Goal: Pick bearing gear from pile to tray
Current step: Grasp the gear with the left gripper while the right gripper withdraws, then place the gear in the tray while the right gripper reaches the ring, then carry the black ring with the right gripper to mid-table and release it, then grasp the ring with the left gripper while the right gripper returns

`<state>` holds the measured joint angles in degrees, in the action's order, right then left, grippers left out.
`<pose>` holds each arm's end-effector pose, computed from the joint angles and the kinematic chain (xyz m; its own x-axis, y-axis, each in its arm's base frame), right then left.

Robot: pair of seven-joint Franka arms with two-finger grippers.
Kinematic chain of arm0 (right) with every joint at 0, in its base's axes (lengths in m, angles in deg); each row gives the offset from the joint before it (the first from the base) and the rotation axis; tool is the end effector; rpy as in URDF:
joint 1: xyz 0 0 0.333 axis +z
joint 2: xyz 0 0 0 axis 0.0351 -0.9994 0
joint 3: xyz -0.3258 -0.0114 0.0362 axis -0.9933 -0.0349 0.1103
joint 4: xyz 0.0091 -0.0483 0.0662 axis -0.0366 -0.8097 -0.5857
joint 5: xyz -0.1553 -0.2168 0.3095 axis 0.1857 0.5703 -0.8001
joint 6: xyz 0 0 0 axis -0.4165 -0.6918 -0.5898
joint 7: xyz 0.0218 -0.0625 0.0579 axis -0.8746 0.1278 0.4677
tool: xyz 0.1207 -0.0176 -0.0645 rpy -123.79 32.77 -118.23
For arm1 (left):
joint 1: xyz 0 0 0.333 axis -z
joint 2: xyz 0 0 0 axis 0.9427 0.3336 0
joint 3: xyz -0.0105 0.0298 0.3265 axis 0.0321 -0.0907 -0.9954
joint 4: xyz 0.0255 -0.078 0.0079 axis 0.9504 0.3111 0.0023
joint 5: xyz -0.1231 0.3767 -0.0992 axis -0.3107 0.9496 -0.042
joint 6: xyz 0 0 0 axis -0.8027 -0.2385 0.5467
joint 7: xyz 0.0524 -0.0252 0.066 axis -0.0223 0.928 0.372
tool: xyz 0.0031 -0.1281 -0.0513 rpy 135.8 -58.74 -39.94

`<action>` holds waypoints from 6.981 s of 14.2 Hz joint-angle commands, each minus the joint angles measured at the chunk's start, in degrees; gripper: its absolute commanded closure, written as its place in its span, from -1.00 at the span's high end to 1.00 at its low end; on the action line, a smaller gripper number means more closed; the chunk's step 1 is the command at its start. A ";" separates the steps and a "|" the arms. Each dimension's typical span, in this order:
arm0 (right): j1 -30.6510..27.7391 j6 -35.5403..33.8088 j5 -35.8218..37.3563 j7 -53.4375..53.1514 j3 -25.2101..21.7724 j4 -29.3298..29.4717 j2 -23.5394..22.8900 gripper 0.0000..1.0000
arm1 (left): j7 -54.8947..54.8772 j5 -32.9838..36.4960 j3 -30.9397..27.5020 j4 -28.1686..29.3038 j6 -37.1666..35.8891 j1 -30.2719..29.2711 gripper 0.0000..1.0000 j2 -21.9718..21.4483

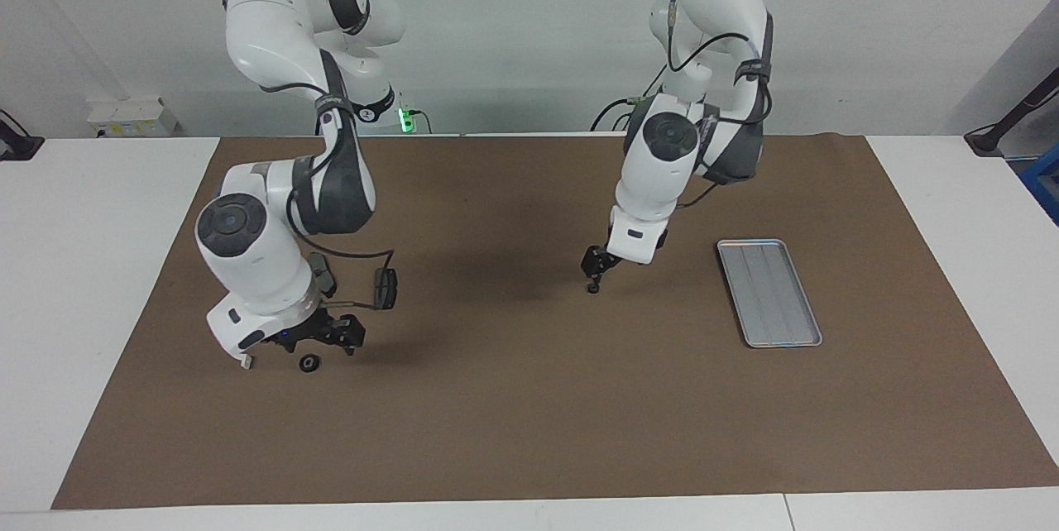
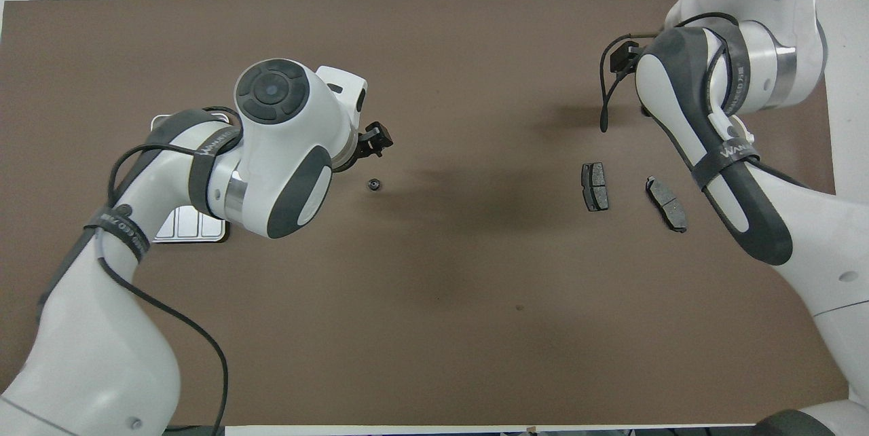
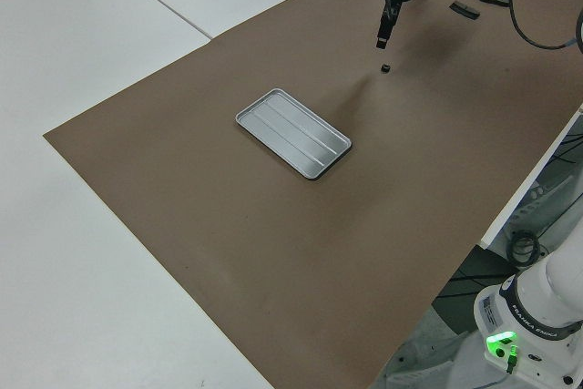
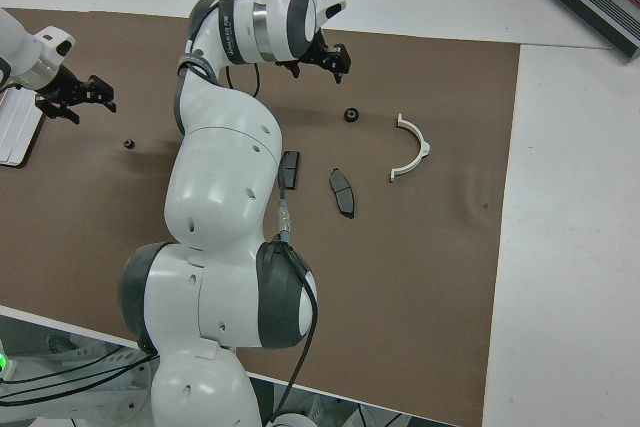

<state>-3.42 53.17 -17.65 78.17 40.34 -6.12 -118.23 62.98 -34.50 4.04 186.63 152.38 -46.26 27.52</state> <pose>0.7459 0.0190 0.3371 0.9974 -0.0601 0.0394 -0.0616 -0.9974 0.0377 0.5874 -0.3309 0.3311 0.9321 0.3614 -0.0243 0.3622 -0.9305 0.0535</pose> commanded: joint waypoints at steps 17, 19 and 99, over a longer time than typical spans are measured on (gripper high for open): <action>-3.52 12.69 2.88 0.79 0.78 -11.43 -0.77 0.76 | 5.79 0.41 -1.09 10.29 12.49 3.34 0.28 -0.20; -3.60 10.85 2.88 0.79 0.87 -11.43 -0.60 0.55 | 5.79 0.49 -1.09 10.30 12.58 3.16 0.27 -0.12; 4.22 -24.91 -5.12 15.38 -4.49 -12.57 38.24 1.00 | 7.90 2.17 -3.12 4.76 9.51 6.07 -0.43 4.01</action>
<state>0.64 29.64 -21.30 92.51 36.81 -15.54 -83.83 69.83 -33.50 1.40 190.43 161.18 -40.27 32.08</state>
